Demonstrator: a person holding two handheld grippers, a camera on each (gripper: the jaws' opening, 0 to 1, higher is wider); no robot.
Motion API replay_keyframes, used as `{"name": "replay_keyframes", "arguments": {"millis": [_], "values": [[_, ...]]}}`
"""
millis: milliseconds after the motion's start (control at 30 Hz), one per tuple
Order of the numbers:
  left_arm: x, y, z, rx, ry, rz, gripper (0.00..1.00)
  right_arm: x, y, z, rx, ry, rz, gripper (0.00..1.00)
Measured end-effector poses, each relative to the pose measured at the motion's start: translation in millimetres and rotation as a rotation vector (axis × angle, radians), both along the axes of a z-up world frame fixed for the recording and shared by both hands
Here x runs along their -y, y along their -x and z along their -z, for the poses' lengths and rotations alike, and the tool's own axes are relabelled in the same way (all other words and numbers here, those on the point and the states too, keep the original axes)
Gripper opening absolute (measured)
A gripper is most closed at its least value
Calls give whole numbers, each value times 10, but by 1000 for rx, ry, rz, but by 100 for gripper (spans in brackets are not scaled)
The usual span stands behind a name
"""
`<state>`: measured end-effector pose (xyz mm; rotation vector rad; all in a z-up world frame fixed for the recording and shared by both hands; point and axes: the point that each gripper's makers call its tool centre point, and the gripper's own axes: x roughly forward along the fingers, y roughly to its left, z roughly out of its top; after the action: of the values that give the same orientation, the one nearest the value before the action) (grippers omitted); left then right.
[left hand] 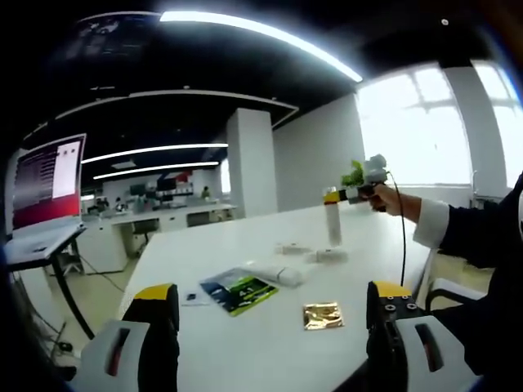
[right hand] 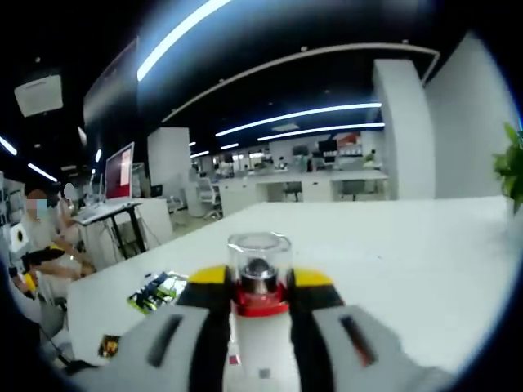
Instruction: Arrange the skincare products in the storage area until every visible bottle or jar stands upright without overlapping.
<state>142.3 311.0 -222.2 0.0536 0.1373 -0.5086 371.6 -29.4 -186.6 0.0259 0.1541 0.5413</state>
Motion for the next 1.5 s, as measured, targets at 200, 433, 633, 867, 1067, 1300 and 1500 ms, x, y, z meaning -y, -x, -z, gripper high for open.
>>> {"name": "replay_keyframes", "arguments": {"millis": [200,433,633,867,1067,1300,1500], "values": [[28,-15,29,-8,-5,4,97,240,34,93,5,-17,70,24],[21,-26,39,-9,-6,2,97,423,55,121,36,30,132,24],[18,-22,49,-10,-7,2,97,500,135,158,49,66,169,24],[17,-7,50,-8,-8,0,97,612,203,216,47,46,207,24],[31,1,63,-10,-10,1,97,715,250,233,52,25,230,24],[58,11,64,-9,-14,1,97,756,329,272,58,20,244,24],[93,16,68,-11,-16,8,97,709,375,274,93,41,238,25]]}}
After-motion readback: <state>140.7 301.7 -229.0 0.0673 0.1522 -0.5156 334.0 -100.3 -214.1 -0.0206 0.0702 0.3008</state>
